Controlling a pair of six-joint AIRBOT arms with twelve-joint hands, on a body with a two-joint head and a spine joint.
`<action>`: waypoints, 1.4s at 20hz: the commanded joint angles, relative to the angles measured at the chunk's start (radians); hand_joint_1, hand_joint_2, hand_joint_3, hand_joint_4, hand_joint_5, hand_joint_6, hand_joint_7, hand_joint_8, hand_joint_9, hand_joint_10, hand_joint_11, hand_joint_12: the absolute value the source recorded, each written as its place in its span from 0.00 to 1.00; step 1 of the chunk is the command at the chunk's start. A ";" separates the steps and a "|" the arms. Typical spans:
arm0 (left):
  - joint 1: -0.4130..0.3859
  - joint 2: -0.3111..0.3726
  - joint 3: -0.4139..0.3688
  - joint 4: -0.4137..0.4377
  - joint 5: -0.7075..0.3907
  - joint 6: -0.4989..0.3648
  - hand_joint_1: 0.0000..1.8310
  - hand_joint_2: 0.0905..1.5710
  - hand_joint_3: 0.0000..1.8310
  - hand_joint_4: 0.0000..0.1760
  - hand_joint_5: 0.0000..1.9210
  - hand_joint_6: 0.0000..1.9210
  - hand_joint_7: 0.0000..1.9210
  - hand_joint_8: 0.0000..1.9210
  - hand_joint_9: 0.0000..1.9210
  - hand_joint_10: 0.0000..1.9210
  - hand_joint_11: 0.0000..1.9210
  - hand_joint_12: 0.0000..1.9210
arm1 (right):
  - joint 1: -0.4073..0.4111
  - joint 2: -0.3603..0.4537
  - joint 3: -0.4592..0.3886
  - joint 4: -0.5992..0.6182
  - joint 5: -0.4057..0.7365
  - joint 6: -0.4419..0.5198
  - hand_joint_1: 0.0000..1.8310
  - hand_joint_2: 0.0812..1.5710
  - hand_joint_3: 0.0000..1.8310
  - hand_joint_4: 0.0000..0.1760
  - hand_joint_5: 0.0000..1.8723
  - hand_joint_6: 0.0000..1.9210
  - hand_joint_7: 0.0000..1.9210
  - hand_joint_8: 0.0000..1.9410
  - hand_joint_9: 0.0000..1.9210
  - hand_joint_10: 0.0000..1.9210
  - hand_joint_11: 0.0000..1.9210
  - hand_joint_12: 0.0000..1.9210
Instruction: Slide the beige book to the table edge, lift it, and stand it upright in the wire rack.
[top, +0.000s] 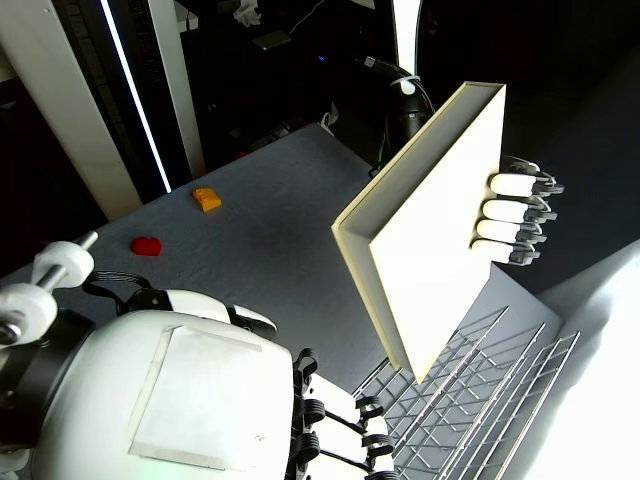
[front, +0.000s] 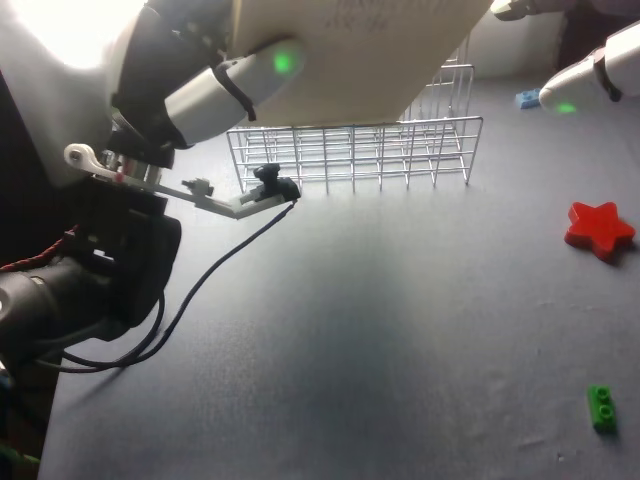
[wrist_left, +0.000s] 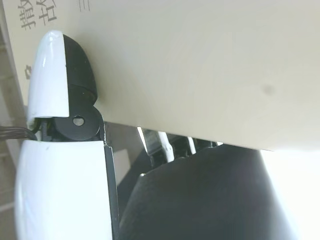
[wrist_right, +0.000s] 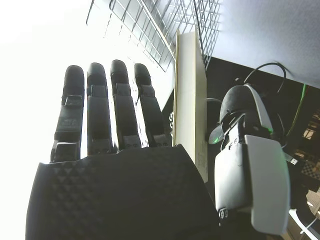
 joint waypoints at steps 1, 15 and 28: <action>-0.005 -0.005 0.007 -0.007 -0.070 -0.014 0.80 0.73 0.00 0.00 0.44 0.56 0.41 0.66 0.42 0.71 0.38 0.81 | 0.009 0.009 -0.002 0.028 -0.067 -0.002 0.07 0.69 0.00 0.00 0.13 0.00 0.12 0.00 0.10 0.00 0.00 0.24; 0.011 -0.024 -0.001 -0.065 -0.070 -0.017 0.74 0.74 0.00 0.00 0.45 0.57 0.41 0.67 0.42 0.75 0.40 0.72 | 0.008 0.002 -0.008 0.028 -0.090 -0.025 0.07 0.70 0.00 0.00 0.13 0.00 0.11 0.00 0.10 0.00 0.00 0.26; 0.001 -0.028 0.004 -0.265 -0.047 0.015 0.81 0.73 0.00 0.00 0.43 0.57 0.41 0.66 0.42 0.70 0.35 0.85 | 0.007 0.004 -0.019 0.028 -0.121 -0.023 0.05 0.71 0.00 0.00 0.14 0.00 0.13 0.00 0.12 0.00 0.00 0.29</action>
